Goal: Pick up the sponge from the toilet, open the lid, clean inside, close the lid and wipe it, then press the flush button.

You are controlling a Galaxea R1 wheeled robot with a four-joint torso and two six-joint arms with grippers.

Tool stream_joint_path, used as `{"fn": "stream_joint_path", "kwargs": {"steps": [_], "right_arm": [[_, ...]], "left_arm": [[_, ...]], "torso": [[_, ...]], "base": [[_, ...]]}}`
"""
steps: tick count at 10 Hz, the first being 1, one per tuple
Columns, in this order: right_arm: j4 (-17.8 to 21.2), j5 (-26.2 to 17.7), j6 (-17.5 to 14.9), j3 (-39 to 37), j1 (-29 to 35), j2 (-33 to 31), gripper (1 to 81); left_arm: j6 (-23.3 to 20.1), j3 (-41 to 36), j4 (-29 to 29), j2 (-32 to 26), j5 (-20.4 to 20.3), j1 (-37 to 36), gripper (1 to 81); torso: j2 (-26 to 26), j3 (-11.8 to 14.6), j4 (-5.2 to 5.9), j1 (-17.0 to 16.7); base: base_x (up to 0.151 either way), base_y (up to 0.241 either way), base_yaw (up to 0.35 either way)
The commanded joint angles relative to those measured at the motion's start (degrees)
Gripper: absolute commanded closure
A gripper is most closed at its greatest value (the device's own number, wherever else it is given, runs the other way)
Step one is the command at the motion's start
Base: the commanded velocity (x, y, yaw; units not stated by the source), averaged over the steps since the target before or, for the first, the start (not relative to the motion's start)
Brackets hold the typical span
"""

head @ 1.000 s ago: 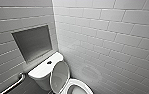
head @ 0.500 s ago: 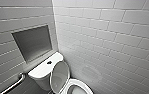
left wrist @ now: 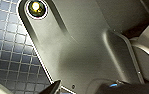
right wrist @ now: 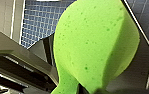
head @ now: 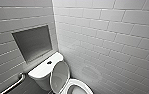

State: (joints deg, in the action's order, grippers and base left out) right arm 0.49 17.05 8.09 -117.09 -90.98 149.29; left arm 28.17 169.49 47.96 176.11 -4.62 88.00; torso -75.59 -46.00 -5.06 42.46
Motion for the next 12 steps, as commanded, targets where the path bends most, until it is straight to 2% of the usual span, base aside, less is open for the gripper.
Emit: {"fn": "stream_joint_path", "kwargs": {"steps": [1,2,3,6,8,9,10,11,12], "right_arm": [[-1.19,-3.08,0.25,0.73,0.93,-0.89,81.1],[-1.02,-3.08,0.26,0.56,0.93,-0.81,81.1],[-1.01,-3.08,0.26,-0.14,0.93,-0.63,81.1],[-1.45,-3.34,0.26,-5.22,0.05,0.93,81.1],[-1.19,-10.81,0.26,-15.26,0.48,6.31,81.1],[-1.28,-12.75,0.26,-19.92,0.40,9.12,81.1],[-1.37,-12.49,-0.35,-23.07,0.31,11.31,81.1],[-1.71,-12.22,-0.36,-22.39,0.13,10.99,81.1],[-2.33,-10.91,0.07,-18.62,0.49,9.14,81.1]], "left_arm": [[-28.52,-0.20,-31.66,3.11,6.52,-1.29,1.0],[-33.38,-1.24,-36.39,3.02,7.95,-2.26,1.0],[-35.29,-2.92,-37.93,2.94,9.36,-2.35,1.0],[-35.03,-4.07,-38.90,3.12,9.54,-2.35,1.0],[-35.03,-4.07,-39.26,2.85,9.45,-2.70,1.0],[-35.03,-4.16,-39.17,3.03,9.45,-2.70,1.0],[-35.03,-4.60,-39.26,2.86,9.11,-2.79,1.0],[-35.03,-4.60,-39.26,2.76,9.01,-2.79,1.0],[-35.03,-4.78,-39.17,2.68,9.01,-2.79,1.0]], "torso": [[0.00,0.00,0.00,0.00],[0.00,0.00,0.00,0.00],[0.00,0.02,0.00,-0.02],[0.00,0.02,0.00,-0.02],[0.00,0.02,0.00,-0.02],[0.00,0.02,0.00,-0.02],[0.00,0.02,0.00,-0.02],[0.00,0.02,0.00,-0.02],[0.00,0.02,0.00,-0.02]], "base": [[0.000,0.000,0.000],[0.000,0.000,0.000],[0.000,0.000,0.000],[0.000,0.000,0.000],[0.000,0.000,0.000],[0.000,0.000,0.000],[0.000,0.000,0.000],[0.000,0.000,0.000],[0.000,0.000,0.000]]}}
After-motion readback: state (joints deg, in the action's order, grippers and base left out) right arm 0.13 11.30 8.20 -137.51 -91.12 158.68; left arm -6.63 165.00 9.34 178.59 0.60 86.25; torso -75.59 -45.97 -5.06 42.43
